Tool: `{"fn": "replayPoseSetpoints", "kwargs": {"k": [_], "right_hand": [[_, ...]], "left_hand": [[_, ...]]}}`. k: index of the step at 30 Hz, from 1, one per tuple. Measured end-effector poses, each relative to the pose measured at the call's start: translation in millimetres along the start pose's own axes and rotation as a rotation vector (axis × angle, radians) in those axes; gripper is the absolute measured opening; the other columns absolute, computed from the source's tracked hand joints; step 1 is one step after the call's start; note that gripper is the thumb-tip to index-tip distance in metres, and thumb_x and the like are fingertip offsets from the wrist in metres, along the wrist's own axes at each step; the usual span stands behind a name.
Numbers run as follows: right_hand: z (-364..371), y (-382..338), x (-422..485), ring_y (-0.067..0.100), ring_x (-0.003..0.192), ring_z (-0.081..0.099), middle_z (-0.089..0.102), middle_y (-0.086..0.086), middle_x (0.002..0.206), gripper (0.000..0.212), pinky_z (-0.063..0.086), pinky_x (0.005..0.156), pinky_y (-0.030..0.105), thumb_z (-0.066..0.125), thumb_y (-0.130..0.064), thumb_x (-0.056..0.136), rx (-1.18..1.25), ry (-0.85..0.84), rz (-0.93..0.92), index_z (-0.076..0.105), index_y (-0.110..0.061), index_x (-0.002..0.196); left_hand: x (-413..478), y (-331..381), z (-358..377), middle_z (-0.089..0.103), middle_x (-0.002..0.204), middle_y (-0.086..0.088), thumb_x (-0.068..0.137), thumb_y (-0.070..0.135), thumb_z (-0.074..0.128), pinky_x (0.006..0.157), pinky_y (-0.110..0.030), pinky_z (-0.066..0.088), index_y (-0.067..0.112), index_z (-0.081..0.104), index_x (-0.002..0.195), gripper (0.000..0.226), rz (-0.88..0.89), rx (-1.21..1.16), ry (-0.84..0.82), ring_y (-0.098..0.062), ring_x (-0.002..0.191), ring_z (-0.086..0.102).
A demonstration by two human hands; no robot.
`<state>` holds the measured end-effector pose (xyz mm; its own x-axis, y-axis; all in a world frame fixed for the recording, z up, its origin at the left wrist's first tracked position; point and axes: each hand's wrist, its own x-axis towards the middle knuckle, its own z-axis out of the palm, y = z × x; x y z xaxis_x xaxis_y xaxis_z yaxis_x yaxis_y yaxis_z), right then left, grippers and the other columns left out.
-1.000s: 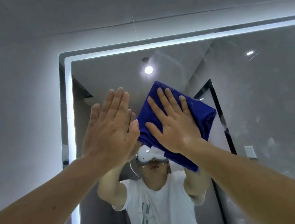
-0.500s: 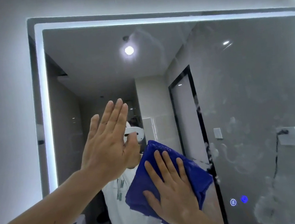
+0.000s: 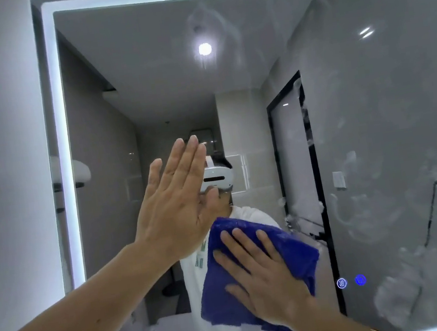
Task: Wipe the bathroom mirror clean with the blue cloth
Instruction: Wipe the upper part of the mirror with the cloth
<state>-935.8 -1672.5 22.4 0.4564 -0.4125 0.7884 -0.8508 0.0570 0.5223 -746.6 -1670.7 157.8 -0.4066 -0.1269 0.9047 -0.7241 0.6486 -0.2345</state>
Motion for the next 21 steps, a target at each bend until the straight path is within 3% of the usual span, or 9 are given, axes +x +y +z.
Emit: {"fn": "replayPoseSetpoints", "kwargs": {"k": [4,9,17,21], "right_hand": [[-30.7,71.7,63.3,0.025,0.150,0.004,0.008,0.006,0.162,0.058,0.005,0.119,0.049,0.020,-0.047,0.102,-0.009,0.088,0.110,0.019,-0.021,0.154],[-47.4,124.6,106.5,0.024,0.150,0.002,0.009,0.007,0.163,0.062,0.002,0.120,0.049,0.021,-0.053,0.100,-0.047,0.148,0.201,0.018,-0.022,0.154],[-19.5,72.1,50.0,0.028,0.150,0.002,0.010,0.011,0.162,0.066,0.007,0.118,0.056,0.028,-0.056,0.098,0.012,0.189,0.241,0.021,-0.021,0.154],[3.0,28.8,-5.6,0.029,0.149,0.006,0.012,0.009,0.162,0.066,0.005,0.118,0.055,0.038,-0.053,0.096,0.076,0.151,0.230,0.023,-0.022,0.153]], "left_hand": [[7.5,-1.1,4.9,0.004,0.165,-0.001,0.099,0.046,0.015,0.123,-0.045,0.006,0.013,0.003,0.154,0.065,-0.005,0.022,0.073,-0.013,0.153,-0.002],[12.6,-3.0,13.3,0.009,0.166,-0.005,0.100,0.042,0.020,0.123,-0.046,0.007,0.009,0.012,0.156,0.065,0.012,0.031,0.143,-0.016,0.153,0.000],[14.7,19.4,27.4,0.005,0.166,-0.006,0.098,0.038,0.024,0.123,-0.048,0.004,0.010,0.009,0.157,0.067,-0.035,-0.056,0.133,-0.019,0.153,-0.001],[15.1,29.7,32.3,-0.009,0.164,-0.007,0.096,0.045,0.010,0.123,-0.050,0.002,0.008,-0.002,0.156,0.071,-0.019,0.037,0.043,-0.024,0.153,-0.006]]}}
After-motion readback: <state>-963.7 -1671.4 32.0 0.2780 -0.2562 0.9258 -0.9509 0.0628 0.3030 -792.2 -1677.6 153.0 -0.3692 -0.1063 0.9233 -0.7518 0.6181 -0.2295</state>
